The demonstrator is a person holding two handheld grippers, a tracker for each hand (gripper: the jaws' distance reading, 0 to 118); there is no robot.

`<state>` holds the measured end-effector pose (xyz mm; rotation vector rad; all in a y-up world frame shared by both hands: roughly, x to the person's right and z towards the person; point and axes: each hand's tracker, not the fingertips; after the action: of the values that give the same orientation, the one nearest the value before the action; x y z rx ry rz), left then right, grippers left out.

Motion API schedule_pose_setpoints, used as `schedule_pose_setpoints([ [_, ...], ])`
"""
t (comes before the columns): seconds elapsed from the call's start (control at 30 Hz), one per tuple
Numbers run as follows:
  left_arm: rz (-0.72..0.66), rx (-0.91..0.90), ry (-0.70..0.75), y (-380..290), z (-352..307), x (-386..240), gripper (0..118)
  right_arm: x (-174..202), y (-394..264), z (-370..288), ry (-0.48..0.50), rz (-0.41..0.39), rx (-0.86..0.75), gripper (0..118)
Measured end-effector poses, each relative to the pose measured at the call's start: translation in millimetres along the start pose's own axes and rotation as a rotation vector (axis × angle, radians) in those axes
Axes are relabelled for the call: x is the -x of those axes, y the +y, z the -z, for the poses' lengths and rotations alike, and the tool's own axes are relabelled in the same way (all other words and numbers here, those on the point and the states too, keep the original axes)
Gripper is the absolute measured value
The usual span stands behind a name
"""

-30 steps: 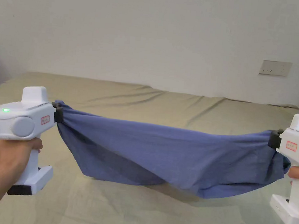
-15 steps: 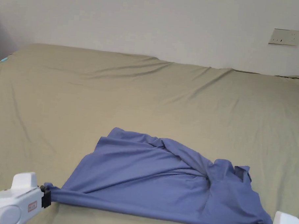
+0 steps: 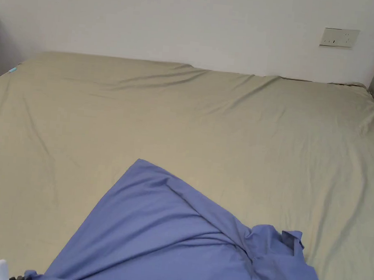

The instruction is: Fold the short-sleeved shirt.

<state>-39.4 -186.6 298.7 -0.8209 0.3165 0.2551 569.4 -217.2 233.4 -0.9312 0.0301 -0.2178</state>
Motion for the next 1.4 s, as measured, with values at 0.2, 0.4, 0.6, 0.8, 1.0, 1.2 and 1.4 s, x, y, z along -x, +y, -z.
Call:
schedule_pose_setpoints([
  [0.2, -0.061, 0.068, 0.022, -35.2, 10.5, 13.0, 1, -1.9, -36.5, 5.3, -0.017, 0.032, 0.032, 6],
  [0.4, -0.053, 0.066, 0.032, -25.5, 6.3, 5.5, 11, 12.8, -29.4, -2.7, -0.049, -0.017, 0.028, 12],
  [0.6, -0.058, -0.153, -0.131, 21.2, -46.6, -23.1, 113, 29.9, 17.1, -60.4, -0.053, -0.051, -0.169, 106],
  [0.8, -0.001, -0.543, -0.232, 86.9, -129.1, -81.1, 113, 56.2, 85.5, -157.8, -0.048, -0.091, -0.564, 105],
  [1.0, 0.061, -0.78, -0.209, 102.3, -172.0, -120.9, 111, 74.5, 103.7, -212.4, -0.072, -0.116, -0.781, 105],
  [1.2, 0.092, -0.801, -0.199, 92.4, -165.7, -126.9, 0, 84.7, 95.4, -222.4, -0.174, -0.173, -0.853, 26],
  [1.4, 0.103, -0.73, -0.22, 87.6, -153.6, -112.5, 0, 85.6, 92.1, -218.8, -0.171, -0.206, -0.846, 1],
])
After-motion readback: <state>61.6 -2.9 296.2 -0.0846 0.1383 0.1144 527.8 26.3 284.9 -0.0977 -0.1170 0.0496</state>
